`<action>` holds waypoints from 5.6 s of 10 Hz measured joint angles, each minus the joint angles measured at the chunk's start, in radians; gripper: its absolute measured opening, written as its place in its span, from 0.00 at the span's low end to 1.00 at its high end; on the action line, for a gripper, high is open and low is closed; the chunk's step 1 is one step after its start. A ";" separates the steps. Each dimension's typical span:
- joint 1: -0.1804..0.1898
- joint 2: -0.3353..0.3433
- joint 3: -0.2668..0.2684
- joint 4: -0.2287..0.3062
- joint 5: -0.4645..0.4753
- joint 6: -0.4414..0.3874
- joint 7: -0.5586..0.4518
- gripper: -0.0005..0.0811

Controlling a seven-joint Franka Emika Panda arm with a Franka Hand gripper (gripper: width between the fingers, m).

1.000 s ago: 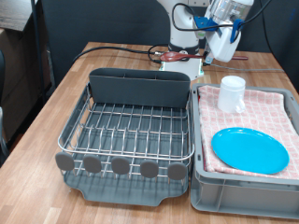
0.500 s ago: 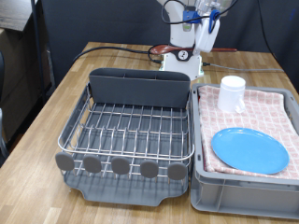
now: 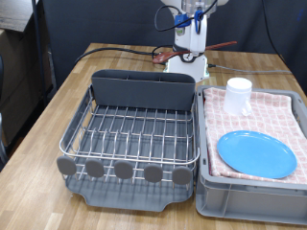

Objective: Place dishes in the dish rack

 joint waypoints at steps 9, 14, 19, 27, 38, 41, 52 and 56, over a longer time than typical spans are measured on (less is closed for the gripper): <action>0.023 0.057 -0.264 0.017 0.216 -0.010 -0.356 0.12; 0.025 0.172 -0.440 0.039 0.304 -0.005 -0.590 0.12; 0.022 0.242 -0.397 0.045 0.240 0.107 -0.535 0.47; -0.037 0.233 -0.178 0.048 -0.066 0.172 -0.064 0.99; 0.085 0.188 -0.077 0.238 -0.107 -0.013 -0.301 0.99; 0.093 0.203 -0.062 0.233 -0.155 0.107 -0.342 0.99; 0.200 0.479 -0.010 0.546 0.005 0.108 -0.527 0.99; 0.203 0.582 -0.003 0.468 0.171 0.395 -0.686 0.99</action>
